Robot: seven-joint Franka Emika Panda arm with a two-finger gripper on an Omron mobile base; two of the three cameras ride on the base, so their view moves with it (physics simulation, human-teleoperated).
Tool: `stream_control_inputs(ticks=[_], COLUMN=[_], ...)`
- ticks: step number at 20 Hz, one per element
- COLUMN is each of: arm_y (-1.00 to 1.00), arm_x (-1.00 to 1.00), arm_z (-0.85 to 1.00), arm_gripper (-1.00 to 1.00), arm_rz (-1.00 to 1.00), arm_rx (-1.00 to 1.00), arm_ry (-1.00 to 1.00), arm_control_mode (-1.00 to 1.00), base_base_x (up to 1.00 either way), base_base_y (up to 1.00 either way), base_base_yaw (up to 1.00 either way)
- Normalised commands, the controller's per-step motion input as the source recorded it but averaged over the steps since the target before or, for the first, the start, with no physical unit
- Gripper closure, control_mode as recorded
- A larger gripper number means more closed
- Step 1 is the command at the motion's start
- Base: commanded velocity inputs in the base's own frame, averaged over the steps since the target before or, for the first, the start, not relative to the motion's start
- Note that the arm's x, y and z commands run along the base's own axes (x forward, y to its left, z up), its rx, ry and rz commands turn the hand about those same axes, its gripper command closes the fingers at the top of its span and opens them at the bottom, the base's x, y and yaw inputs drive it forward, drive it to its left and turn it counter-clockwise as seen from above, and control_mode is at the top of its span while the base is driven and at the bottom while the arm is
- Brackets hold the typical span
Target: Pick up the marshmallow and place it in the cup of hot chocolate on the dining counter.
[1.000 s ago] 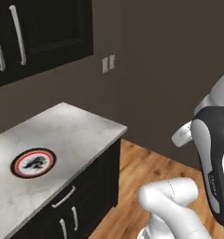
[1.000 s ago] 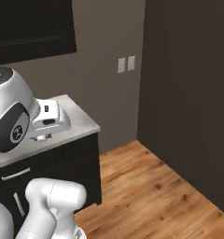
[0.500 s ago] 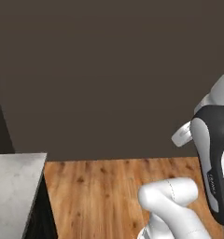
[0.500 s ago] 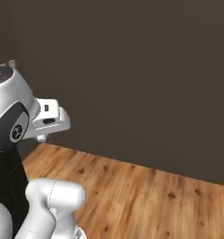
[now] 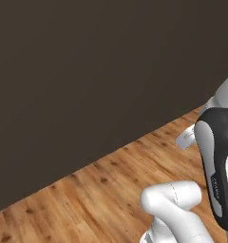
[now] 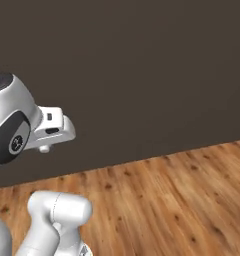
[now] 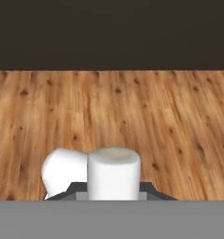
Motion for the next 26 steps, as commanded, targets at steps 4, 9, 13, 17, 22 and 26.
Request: stream_control_inputs(ticks=[4, 9, 13, 17, 22, 26], arm_y=[0.00, 0.00, 0.00, 0.00, 0.00, 0.00], arm_x=[0.00, 0.00, 0.00, 0.00, 0.00, 0.00], arm_z=[0.00, 0.00, 0.00, 0.00, 0.00, 0.00], arm_gripper=[1.00, 1.00, 1.00, 1.00, 1.00, 1.00], arm_rz=[0.00, 0.00, 0.00, 0.00, 0.00, 0.00], arm_rx=[0.00, 0.00, 0.00, 0.00, 0.00, 0.00], arm_ry=[0.00, 0.00, 0.00, 0.00, 0.00, 0.00], arm_control_mode=[1.00, 1.00, 1.00, 1.00, 1.00, 1.00], base_base_x=[0.69, 0.41, 0.64, 0.98, 1.00, 1.00], base_base_y=[0.62, 0.43, 0.44, 0.40, 0.29, 0.17], base_base_yaw=[-0.76, -0.85, -0.78, -0.60, -0.38, -0.22])
